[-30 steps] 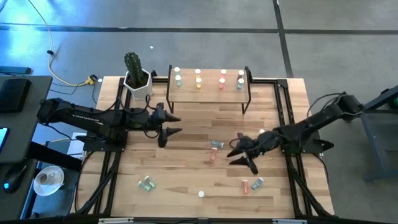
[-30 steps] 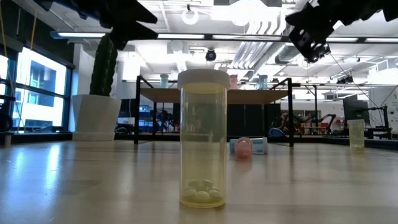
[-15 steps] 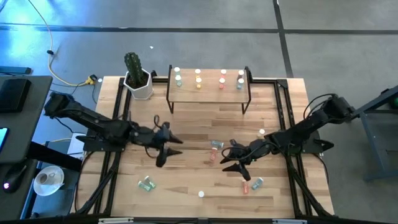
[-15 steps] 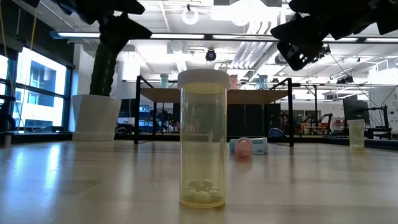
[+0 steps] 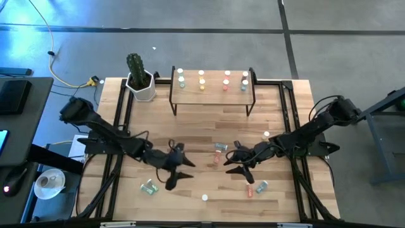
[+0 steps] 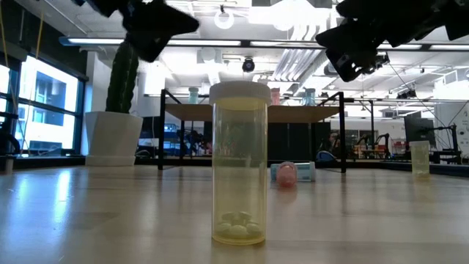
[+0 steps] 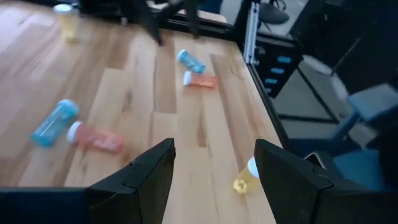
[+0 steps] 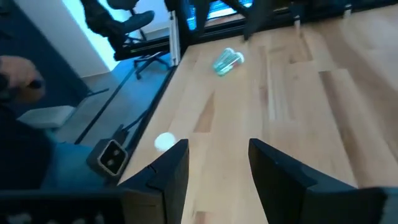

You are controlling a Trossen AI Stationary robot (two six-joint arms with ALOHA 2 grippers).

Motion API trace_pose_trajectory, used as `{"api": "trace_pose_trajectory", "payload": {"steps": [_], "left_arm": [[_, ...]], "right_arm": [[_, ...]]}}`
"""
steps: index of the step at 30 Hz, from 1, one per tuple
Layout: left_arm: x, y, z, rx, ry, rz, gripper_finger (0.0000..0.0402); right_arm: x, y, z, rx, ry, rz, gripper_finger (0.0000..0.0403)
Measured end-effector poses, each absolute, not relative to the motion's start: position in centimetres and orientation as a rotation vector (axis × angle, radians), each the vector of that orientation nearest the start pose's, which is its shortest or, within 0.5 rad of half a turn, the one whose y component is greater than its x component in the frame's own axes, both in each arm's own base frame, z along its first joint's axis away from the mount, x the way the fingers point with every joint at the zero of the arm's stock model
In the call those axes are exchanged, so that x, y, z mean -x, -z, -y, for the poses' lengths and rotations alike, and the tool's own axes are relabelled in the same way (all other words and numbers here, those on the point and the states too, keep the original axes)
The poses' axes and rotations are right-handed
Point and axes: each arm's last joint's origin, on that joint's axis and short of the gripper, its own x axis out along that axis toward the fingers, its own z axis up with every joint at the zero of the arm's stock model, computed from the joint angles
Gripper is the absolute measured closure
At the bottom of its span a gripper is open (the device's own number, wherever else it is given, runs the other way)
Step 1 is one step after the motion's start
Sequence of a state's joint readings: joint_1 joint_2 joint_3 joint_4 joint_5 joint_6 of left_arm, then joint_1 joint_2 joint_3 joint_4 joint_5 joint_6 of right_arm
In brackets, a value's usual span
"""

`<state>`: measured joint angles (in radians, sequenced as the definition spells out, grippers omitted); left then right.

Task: Pick and place medicine bottles onto shelf by color
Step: Put the yellow pill bottle on the shelf aligned with the other yellow pill bottle

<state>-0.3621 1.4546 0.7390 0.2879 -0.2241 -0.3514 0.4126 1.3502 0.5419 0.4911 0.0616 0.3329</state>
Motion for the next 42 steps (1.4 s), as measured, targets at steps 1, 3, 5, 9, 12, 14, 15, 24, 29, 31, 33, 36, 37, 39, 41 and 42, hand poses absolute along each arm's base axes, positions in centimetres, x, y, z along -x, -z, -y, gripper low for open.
{"api": "trace_pose_trajectory", "payload": {"steps": [1,3,5,9,12,14,15,24,29,31,33,36,37,39,41,42], "left_arm": [[-28.9,-21.0,10.5,0.195,0.074,-0.432,0.0188],[-29.9,-20.8,11.2,0.136,0.097,-0.448,0.0188],[-30.9,-20.4,12.0,0.082,0.113,-0.474,0.0188],[-32.5,-19.5,13.1,0.051,0.125,-0.519,0.0188],[-33.5,-18.8,13.7,0.046,0.132,-0.532,0.0188],[-34.0,-18.3,14.2,0.041,0.136,-0.541,0.0188],[-34.1,-18.1,14.4,0.039,0.139,-0.546,0.0188],[-35.0,-15.9,16.0,0.011,0.160,-0.596,0.0188],[-35.0,-15.2,16.4,0.004,0.168,-0.611,0.0188],[-35.1,-15.3,16.5,0.008,0.169,-0.598,0.0188],[-35.1,-15.1,16.5,0.006,0.167,-0.600,0.0188],[-35.3,-14.4,16.6,0.006,0.170,-0.600,0.0188],[-35.5,-14.1,16.7,0.013,0.180,-0.594,0.0188],[-35.5,-13.7,16.8,0.011,0.190,-0.602,0.0188],[-35.6,-13.3,17.0,0.014,0.190,-0.596,0.0188],[-35.6,-13.2,16.9,0.010,0.185,-0.603,0.0188]], "right_arm": [[-24.5,-19.5,-10.5,-0.248,-0.277,-0.361,0.0244],[-24.6,-19.5,-10.4,-0.219,-0.237,-0.348,0.0244],[-24.6,-19.6,-10.2,-0.169,-0.185,-0.330,0.0244],[-24.7,-19.9,-9.8,-0.130,-0.131,-0.300,0.0244],[-24.8,-20.1,-9.5,-0.135,-0.122,-0.290,0.0244],[-24.8,-20.2,-9.3,-0.139,-0.116,-0.283,0.0244],[-24.9,-20.2,-9.2,-0.139,-0.111,-0.281,0.0244],[-25.2,-20.3,-8.2,-0.149,-0.074,-0.265,0.0244],[-25.3,-20.3,-8.0,-0.150,-0.068,-0.265,0.0244],[-25.3,-20.3,-8.1,-0.150,-0.068,-0.266,0.0244],[-25.3,-20.3,-8.1,-0.150,-0.068,-0.265,0.0244],[-25.3,-20.3,-8.1,-0.150,-0.068,-0.265,0.0244],[-25.3,-20.3,-8.1,-0.150,-0.068,-0.266,0.0244],[-25.3,-20.3,-8.1,-0.150,-0.068,-0.265,0.0244],[-25.3,-20.3,-8.1,-0.150,-0.068,-0.266,0.0244],[-25.3,-20.3,-8.1,-0.150,-0.068,-0.265,0.0244]]}}
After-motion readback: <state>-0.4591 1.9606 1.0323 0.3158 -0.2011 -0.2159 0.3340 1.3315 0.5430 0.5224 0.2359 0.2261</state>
